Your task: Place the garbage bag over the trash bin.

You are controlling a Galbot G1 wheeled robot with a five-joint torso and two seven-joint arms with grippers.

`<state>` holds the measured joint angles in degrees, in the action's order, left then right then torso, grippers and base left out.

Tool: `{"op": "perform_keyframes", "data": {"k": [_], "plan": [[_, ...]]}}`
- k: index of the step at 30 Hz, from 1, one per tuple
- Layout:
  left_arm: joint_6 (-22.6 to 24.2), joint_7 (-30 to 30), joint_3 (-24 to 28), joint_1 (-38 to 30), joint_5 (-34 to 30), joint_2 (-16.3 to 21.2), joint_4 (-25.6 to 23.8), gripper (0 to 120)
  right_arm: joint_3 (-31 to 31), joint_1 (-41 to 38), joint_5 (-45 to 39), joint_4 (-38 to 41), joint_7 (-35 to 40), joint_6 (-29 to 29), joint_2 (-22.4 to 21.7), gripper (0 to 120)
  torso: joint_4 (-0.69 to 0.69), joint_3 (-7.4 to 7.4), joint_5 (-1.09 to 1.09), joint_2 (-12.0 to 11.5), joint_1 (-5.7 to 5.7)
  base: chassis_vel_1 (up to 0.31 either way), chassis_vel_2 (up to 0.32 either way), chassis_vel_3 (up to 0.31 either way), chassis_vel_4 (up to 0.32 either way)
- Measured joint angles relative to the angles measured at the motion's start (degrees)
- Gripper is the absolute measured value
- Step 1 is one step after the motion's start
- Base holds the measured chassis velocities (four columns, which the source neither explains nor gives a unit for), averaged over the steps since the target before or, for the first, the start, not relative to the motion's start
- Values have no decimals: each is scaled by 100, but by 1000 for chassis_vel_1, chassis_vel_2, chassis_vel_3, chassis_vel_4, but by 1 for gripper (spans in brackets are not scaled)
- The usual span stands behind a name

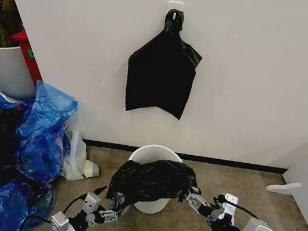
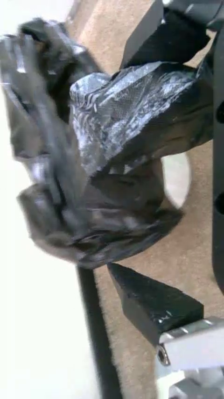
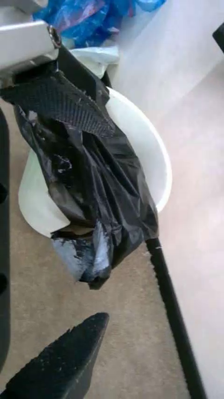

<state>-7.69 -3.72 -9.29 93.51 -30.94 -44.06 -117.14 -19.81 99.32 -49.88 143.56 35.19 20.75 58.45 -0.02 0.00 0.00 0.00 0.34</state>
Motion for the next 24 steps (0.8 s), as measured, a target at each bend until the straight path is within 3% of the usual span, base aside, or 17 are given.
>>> {"op": "perform_keyframes", "data": {"k": [4, 10, 16, 20, 22, 24], "plan": [[-34, -12, -261, 88, -84, -3, -275, 100, 1, 50, 138, -1, -65, -5, 0, 100, 0, 0, 0, 0, 0, 0, 0, 0, 0], [252, -87, -916, 352, -568, -9, -1181, 100, -2, 7, 127, -12, -51, 29, -56, 100, 0, 0, 0, 0, 0, 0, 0, 0, 0], [423, -60, -1266, 597, -654, 7, -1560, 100, -2, -116, -9, -19, 33, 83, -127, 100, 0, 0, 0, 0, 0, 0, 0, 0, 0], [539, 114, -1495, 725, -615, 0, -1538, 100, -7, -166, -92, -21, 66, 111, -133, 100, 0, 0, 1, 0, 0, 0, 0, 0, 0], [645, 388, -1695, 775, -453, -11, -1275, 100, -16, -174, -115, -23, 74, 119, -113, 100, 0, 0, 2, 0, 0, 0, 0, 0, 0], [603, 907, -1882, 747, -39, 1, -670, 100, -17, -161, -119, -25, 75, 119, -73, 100, 1, 1, -2, 0, 0, 0, 0, 0, 0]]}}
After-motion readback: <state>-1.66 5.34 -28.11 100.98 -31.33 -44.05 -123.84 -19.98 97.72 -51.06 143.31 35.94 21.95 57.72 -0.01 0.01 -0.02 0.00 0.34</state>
